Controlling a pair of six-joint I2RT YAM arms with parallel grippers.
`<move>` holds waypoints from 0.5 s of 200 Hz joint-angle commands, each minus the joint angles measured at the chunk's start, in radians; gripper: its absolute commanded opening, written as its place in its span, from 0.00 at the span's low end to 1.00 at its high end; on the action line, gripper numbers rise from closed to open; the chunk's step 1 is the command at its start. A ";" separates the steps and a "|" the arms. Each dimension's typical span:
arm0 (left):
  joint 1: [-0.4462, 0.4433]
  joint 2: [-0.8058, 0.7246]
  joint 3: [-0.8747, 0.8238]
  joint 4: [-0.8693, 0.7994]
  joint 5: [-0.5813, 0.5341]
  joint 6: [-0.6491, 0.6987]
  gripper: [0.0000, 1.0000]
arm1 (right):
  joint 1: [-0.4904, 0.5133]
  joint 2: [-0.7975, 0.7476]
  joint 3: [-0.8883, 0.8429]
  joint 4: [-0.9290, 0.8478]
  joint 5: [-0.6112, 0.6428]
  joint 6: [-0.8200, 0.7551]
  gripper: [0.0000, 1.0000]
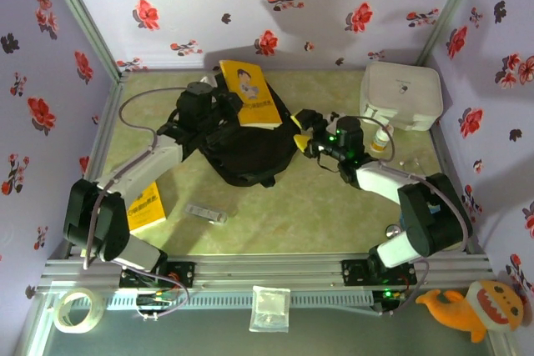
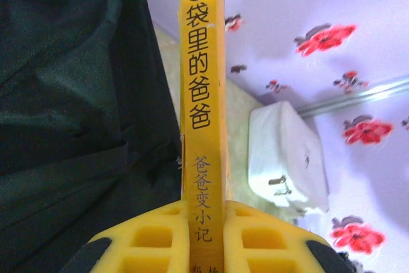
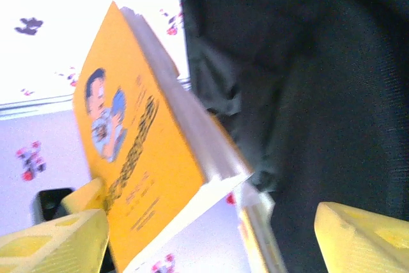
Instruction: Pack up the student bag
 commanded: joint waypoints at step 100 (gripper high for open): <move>-0.012 -0.027 -0.010 0.331 -0.063 -0.237 0.00 | 0.168 0.211 0.213 0.405 0.211 0.278 0.87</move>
